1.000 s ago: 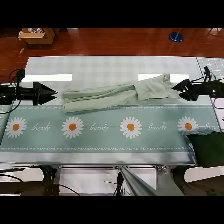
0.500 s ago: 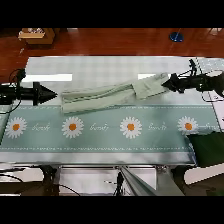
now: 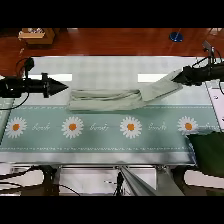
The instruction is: Fold the shirts.
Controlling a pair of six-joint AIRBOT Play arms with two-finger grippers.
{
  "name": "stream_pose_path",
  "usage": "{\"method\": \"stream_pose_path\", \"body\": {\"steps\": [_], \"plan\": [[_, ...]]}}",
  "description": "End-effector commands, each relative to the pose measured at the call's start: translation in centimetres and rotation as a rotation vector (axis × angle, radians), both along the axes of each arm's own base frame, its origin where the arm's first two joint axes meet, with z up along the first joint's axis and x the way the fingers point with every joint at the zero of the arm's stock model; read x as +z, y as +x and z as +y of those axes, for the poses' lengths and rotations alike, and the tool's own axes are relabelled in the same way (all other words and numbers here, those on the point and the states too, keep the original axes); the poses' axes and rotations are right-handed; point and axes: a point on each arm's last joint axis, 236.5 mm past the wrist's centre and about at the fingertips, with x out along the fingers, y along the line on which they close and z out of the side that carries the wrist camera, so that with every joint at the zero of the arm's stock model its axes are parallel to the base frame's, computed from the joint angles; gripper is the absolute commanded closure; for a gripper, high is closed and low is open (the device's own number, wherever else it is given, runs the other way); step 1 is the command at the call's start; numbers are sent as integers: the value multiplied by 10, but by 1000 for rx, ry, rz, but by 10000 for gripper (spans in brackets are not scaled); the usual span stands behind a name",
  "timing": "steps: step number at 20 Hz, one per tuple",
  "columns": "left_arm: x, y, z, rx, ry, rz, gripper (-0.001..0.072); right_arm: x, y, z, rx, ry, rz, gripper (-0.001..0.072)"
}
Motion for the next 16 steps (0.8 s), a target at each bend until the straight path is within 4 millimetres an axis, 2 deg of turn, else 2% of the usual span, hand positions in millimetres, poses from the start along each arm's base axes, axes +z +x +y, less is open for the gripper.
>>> {"method": "stream_pose_path", "body": {"steps": [1,6,9,12,16], "plan": [[23,-5,-70,-67,-61,-45,667,21,-23,-4,-1,-83,16,692],[6,-29,-175,-147,6,-55,680,62,-48,3,9,-103,-35,691],[-9,-57,-224,-212,29,-47,680,83,-56,5,-5,-113,-82,692],[-26,-79,-261,-247,6,10,680,97,-66,12,0,-103,-103,692],[-55,-87,-289,-216,-14,100,680,109,-77,18,5,-89,-111,692]]}}
